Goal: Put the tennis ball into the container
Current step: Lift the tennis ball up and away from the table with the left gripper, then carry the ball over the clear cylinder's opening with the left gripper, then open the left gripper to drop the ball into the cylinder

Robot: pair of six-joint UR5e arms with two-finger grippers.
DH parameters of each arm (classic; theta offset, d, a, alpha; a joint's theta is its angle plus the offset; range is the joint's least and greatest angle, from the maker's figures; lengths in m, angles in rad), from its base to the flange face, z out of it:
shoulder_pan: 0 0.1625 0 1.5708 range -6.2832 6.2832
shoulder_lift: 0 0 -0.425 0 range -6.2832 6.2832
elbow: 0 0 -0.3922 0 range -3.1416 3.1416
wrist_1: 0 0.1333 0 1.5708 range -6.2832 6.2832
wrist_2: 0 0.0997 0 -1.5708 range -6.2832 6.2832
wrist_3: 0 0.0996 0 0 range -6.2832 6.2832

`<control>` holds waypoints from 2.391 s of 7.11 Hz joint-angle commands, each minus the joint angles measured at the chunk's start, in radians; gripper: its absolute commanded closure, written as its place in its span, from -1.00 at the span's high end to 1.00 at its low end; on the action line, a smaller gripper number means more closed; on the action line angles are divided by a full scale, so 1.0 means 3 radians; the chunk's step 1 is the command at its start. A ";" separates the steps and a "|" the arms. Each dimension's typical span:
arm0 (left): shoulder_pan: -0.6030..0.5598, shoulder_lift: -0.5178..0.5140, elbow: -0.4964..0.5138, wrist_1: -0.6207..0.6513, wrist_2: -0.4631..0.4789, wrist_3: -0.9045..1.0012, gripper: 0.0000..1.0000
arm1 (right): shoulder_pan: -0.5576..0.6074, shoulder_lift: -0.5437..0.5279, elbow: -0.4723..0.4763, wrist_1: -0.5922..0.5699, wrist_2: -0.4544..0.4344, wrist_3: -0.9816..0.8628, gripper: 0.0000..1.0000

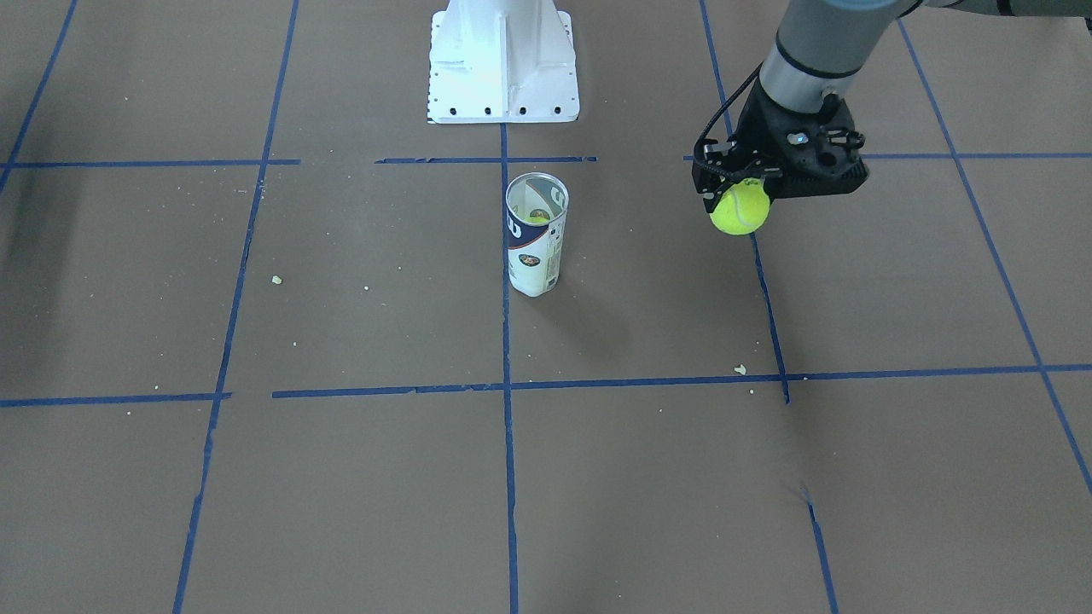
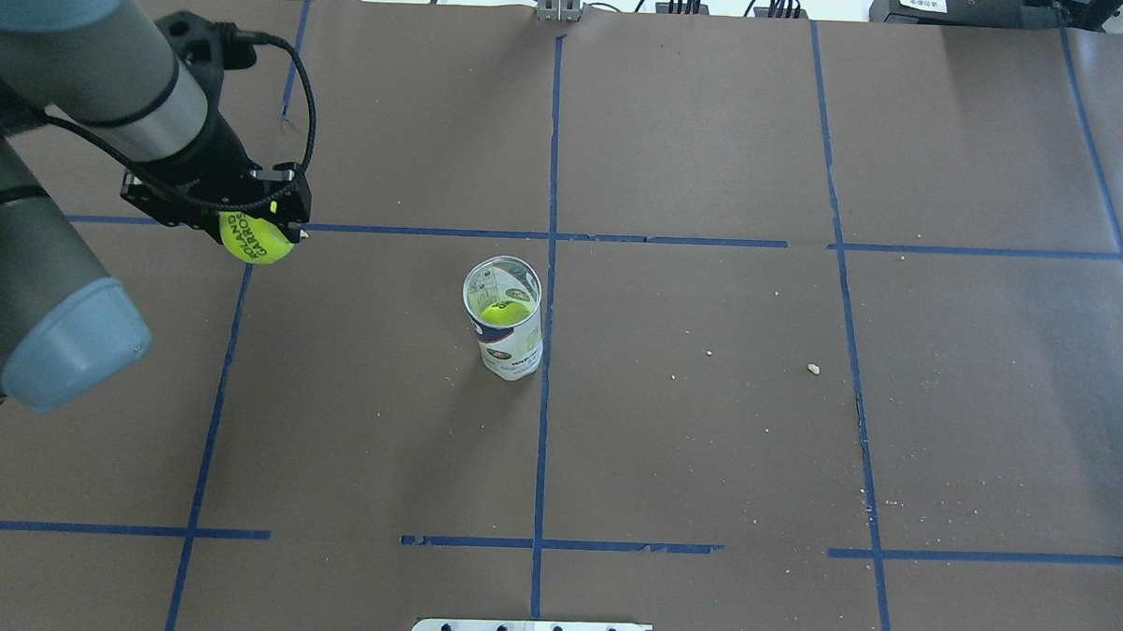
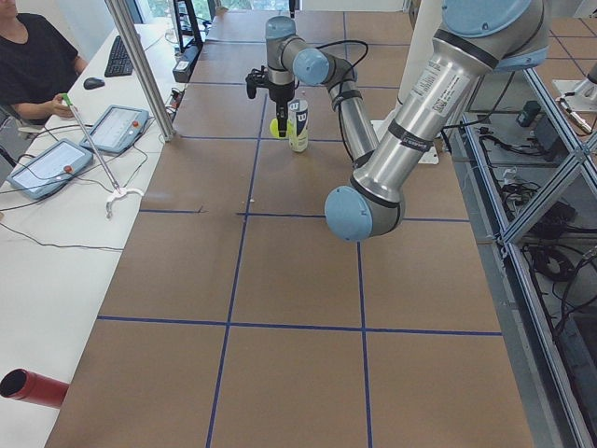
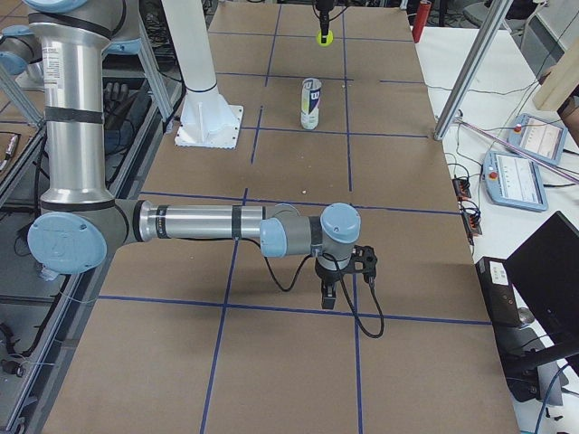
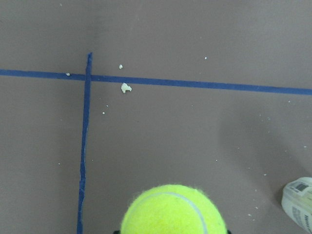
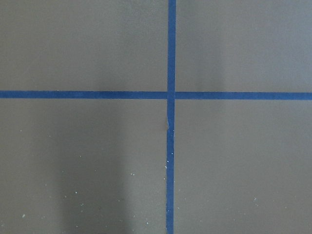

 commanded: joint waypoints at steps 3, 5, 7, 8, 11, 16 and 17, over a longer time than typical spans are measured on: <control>0.0474 -0.0951 0.0662 -0.0129 -0.0145 -0.1161 -1.00 | 0.0000 0.0000 0.0000 0.0000 0.0000 0.0000 1.00; 0.0593 -0.1019 0.0940 -0.0453 -0.0130 -0.1301 -1.00 | 0.0000 0.0000 0.0000 0.0000 0.0000 0.0000 1.00; 0.0649 -0.1004 0.0961 -0.0464 -0.0105 -0.1301 -1.00 | 0.0000 0.0000 0.0000 0.0000 0.0000 0.0000 1.00; 0.0684 -0.0994 0.0961 -0.0464 -0.0104 -0.1296 -1.00 | 0.0000 0.0000 0.0000 0.0000 0.0000 0.0000 1.00; 0.0690 -0.0927 0.0951 -0.0596 -0.0099 -0.1275 1.00 | 0.0000 0.0000 0.0000 0.0000 0.0000 0.0000 1.00; 0.0477 -0.0632 0.0409 -0.0505 0.0053 -0.0855 1.00 | 0.0000 0.0000 0.0000 0.0000 0.0000 0.0000 1.00; 0.0136 -0.0454 0.0414 -0.0499 0.0054 -0.0264 1.00 | 0.0000 0.0000 0.0000 0.0000 0.0000 0.0000 1.00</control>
